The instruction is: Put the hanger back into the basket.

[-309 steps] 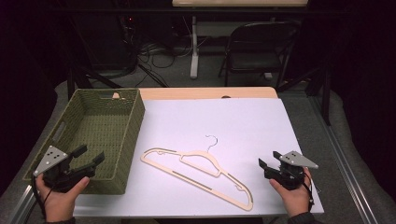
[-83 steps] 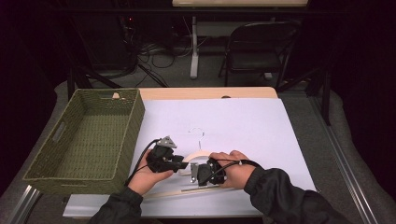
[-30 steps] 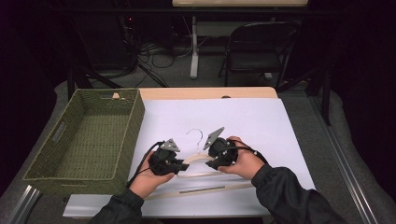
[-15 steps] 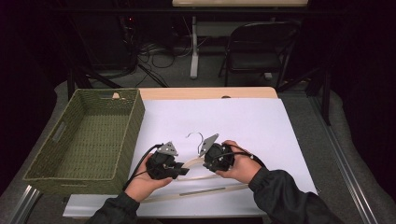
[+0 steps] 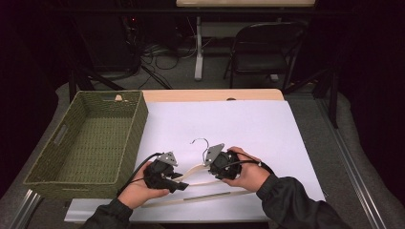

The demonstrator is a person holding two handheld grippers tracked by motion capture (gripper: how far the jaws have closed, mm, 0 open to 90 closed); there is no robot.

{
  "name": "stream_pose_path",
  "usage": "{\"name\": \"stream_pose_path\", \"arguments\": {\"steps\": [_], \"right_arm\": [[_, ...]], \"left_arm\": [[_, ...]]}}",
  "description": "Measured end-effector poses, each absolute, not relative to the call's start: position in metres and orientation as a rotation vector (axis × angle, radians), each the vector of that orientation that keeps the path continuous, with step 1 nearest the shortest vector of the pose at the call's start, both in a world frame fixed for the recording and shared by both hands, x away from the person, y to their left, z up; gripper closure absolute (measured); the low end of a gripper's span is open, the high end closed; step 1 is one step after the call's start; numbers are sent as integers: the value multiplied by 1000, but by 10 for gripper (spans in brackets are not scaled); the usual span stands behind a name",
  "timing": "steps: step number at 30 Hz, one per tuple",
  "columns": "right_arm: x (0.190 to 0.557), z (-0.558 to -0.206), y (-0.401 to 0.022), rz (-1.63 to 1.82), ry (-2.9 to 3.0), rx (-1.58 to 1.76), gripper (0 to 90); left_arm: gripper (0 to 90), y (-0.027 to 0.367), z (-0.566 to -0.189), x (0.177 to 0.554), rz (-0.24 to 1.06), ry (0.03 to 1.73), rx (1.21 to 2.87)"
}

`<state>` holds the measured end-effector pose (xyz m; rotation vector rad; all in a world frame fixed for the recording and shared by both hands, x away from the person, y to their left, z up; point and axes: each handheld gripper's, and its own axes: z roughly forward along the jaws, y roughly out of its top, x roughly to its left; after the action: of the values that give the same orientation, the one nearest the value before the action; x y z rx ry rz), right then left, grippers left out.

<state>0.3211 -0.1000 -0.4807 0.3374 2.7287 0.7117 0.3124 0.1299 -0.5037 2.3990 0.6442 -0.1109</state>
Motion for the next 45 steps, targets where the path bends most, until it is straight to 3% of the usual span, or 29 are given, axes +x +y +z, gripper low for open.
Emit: {"name": "stream_pose_path", "arguments": {"steps": [9,28,41,45], "right_arm": [[319,-480,-100,724,2728,323,749],[312,-469,-100,777,2703,257,774],[319,-466,-103,816,2702,296,730],[320,-463,-104,854,2709,312,644]], "left_arm": [[695,130,-506,314,-165,584,2423],[813,125,-497,309,-135,503,2498],[870,126,-491,306,-124,466,2460],[871,128,-490,305,-119,458,2448]]}}
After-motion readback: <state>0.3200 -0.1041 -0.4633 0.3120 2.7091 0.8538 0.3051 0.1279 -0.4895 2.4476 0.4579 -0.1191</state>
